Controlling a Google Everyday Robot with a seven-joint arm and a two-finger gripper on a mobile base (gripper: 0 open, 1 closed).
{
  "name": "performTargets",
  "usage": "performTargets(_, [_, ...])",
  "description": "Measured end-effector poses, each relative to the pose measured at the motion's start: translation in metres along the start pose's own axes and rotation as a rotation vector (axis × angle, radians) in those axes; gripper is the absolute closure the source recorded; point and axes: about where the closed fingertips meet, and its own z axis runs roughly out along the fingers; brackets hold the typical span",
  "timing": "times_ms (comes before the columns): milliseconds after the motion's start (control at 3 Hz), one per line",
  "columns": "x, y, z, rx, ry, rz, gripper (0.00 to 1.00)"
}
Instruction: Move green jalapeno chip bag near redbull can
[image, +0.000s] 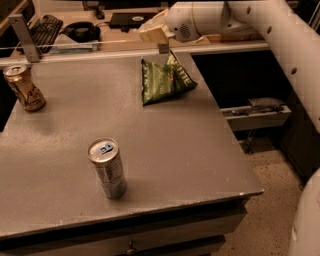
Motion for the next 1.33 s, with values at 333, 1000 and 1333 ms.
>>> performTargets(333, [0.001, 0.002, 0.004, -0.006, 0.002, 0.001, 0.81])
performTargets(1000, [0.011, -0.008, 0.022, -0.011, 0.018, -0.021, 0.27])
performTargets(1333, [0.025, -0.005, 0.017, -0.013, 0.091, -0.047, 0.04])
